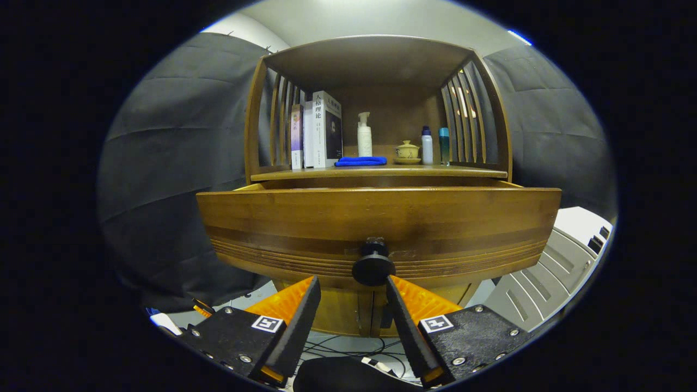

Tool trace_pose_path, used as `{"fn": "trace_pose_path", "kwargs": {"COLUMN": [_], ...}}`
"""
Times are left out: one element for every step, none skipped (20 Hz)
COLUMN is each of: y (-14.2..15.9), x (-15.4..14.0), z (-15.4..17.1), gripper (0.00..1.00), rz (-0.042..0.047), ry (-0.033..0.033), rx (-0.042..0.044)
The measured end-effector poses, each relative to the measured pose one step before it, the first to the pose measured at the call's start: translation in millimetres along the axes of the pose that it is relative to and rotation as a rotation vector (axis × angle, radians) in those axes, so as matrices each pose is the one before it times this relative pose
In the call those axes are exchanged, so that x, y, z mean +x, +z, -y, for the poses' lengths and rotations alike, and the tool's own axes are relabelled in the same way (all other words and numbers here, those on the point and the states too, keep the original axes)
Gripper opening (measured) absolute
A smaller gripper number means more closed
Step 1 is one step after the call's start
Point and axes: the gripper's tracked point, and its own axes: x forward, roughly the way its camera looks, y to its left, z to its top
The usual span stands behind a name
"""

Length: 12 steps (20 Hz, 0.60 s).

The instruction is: Pull open the drawer, take out the items inside it, and place them on the countertop above the cabinet.

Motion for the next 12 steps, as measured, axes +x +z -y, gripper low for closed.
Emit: {"fn": "trace_pose_path", "kwargs": {"y": [-0.83,-0.18,-0.93,-1.17,-1.49,-1.33,-2.87,-0.89,0.96,4.08,4.36,2.37], "x": [0.33,-0.05,-0.47,0.31,1.07,3.16,5.89,7.81,6.11,5.77,4.47,1.9], "z": [1.06,0.56,-0.69,5.54,7.88,5.09,3.85,2.13,1.52,1.2,0.09,-5.55], "gripper": [0.77,0.77,0.77,0.77,0.77,0.77,0.77,0.77,0.77,0.77,0.77,0.76], "rz": [-0.00003,-0.00461,-0.00263,-0.00584,-0.00696,-0.00448,-0.01336,-0.01338,-0.00897,-0.00211,0.00218,0.0002], "ry": [-0.00473,0.0039,0.00468,-0.01638,-0.01564,-0.01294,-0.01243,-0.00307,-0.00402,-0.00367,0.00532,0.01221], "rx": [-0.01154,0.00062,0.00941,0.00736,0.01104,0.01669,0.01115,0.01593,0.02423,0.02213,0.01937,0.00765]}}
